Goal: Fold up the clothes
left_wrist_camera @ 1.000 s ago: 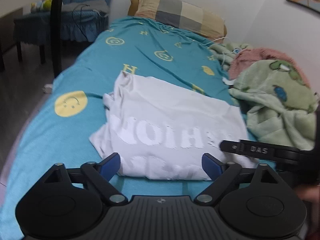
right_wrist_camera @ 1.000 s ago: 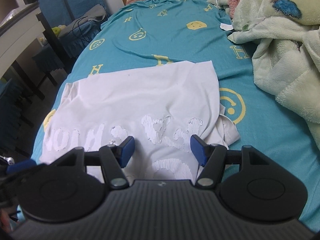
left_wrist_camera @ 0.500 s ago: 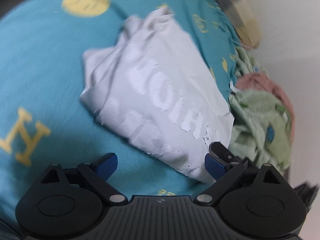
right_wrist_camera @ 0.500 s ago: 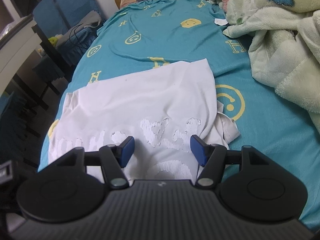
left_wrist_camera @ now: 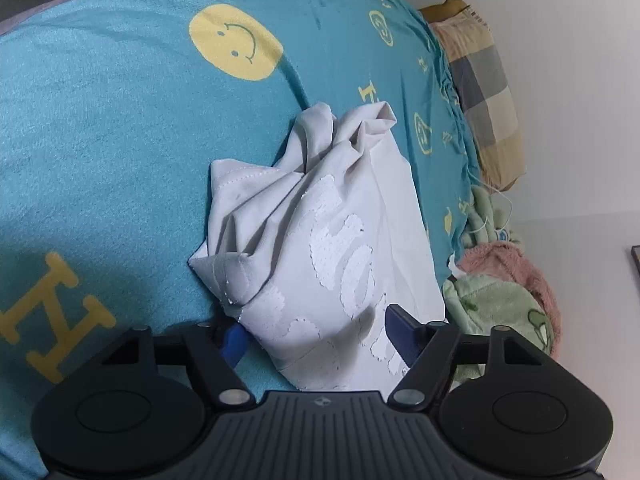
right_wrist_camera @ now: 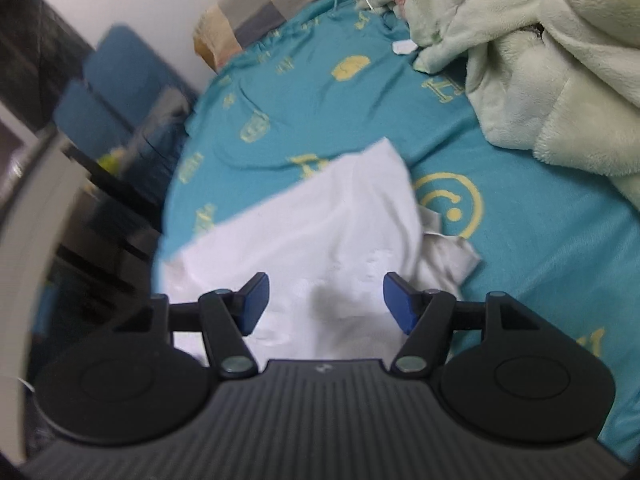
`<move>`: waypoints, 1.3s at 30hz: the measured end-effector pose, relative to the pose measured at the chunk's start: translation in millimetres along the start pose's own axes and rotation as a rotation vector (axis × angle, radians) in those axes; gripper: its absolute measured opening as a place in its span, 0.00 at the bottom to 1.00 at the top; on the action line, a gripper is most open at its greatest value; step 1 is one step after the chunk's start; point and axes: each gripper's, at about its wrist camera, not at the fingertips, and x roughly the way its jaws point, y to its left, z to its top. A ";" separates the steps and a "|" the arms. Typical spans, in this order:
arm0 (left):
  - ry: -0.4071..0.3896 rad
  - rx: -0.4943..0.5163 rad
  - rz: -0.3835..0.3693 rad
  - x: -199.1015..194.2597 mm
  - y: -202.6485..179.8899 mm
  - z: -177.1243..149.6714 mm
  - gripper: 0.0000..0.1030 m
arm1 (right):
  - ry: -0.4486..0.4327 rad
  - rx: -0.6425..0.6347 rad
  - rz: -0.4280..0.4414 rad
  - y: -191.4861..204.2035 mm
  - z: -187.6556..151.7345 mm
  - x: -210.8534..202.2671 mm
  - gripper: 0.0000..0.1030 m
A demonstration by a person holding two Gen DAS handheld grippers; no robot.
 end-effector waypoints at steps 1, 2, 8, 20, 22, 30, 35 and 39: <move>-0.009 0.009 0.009 -0.1 -1.2 -0.2 0.51 | 0.007 0.036 0.063 2.0 -0.6 -4.4 0.64; -0.018 0.020 0.014 -0.5 -2.4 -1.2 0.49 | 0.019 0.073 0.121 4.5 -2.8 -7.9 0.64; -0.066 0.075 -0.005 -5.2 -14.4 -3.6 0.33 | 0.190 0.206 0.315 18.1 -37.0 6.4 0.64; -0.111 0.123 -0.049 -27.6 -21.8 -6.7 0.25 | 0.313 0.543 0.311 -18.5 -70.7 58.4 0.65; -0.111 0.122 -0.049 -28.8 -21.4 -6.5 0.25 | 0.291 0.576 0.270 -29.2 -71.2 58.4 0.65; -0.109 0.108 -0.048 -25.7 -18.8 -3.8 0.25 | 0.122 0.717 0.134 -66.4 -72.9 37.8 0.64; -0.108 0.104 -0.047 -25.8 -18.5 -3.8 0.25 | 0.062 0.721 0.116 -70.7 -73.1 36.1 0.64; -0.108 0.105 -0.044 -25.0 -18.7 -3.6 0.25 | 0.053 0.710 0.113 -70.3 -75.1 39.1 0.62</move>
